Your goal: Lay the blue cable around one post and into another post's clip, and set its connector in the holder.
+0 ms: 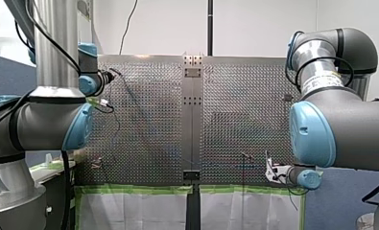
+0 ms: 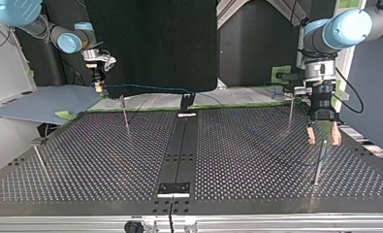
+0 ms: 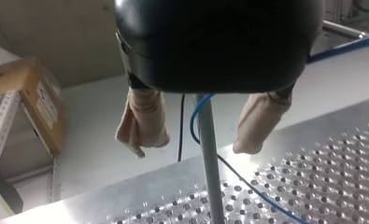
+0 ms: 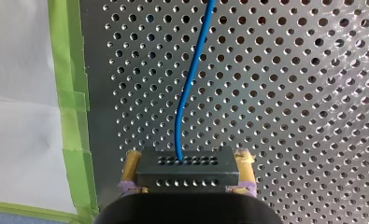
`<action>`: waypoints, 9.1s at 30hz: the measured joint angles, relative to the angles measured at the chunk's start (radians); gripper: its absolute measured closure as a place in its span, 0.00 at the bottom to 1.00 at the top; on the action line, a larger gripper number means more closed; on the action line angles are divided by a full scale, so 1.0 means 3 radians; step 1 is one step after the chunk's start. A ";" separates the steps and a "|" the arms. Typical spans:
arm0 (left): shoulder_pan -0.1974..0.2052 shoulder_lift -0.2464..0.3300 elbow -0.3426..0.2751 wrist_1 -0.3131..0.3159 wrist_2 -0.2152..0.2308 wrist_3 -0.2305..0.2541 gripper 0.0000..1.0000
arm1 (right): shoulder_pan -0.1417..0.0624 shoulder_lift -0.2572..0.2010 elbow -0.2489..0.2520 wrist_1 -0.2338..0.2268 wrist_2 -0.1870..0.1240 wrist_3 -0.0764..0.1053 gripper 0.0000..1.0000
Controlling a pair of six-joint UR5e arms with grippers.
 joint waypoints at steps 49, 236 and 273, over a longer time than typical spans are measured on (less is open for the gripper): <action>0.0149 -0.0368 0.0377 -0.0386 -0.0468 0.0703 0.00 | 0.0029 0.0002 0.0000 -0.0042 0.0005 0.0044 1.00; -0.0151 -0.0373 0.1342 -0.2519 -0.1058 0.1448 0.00 | 0.0041 0.0002 0.0000 -0.0035 0.0020 0.0026 1.00; -0.0241 0.0251 0.1090 -0.2621 -0.1107 0.1569 0.00 | 0.0041 0.0002 0.0000 -0.0035 0.0018 0.0031 1.00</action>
